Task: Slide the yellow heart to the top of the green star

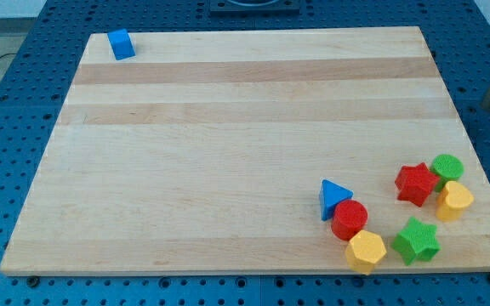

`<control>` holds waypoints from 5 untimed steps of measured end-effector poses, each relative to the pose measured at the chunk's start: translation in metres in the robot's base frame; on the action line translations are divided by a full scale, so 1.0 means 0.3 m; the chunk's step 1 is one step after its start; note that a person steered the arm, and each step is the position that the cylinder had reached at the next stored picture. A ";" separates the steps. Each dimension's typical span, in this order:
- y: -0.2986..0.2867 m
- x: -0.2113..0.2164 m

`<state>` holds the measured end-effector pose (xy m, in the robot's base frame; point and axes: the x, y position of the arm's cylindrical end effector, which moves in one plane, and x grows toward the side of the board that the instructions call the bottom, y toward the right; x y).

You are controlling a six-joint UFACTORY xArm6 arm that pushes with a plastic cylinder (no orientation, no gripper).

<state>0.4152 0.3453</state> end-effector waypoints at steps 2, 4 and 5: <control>-0.002 0.392; -0.123 0.434; -0.257 0.409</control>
<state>0.5380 0.2682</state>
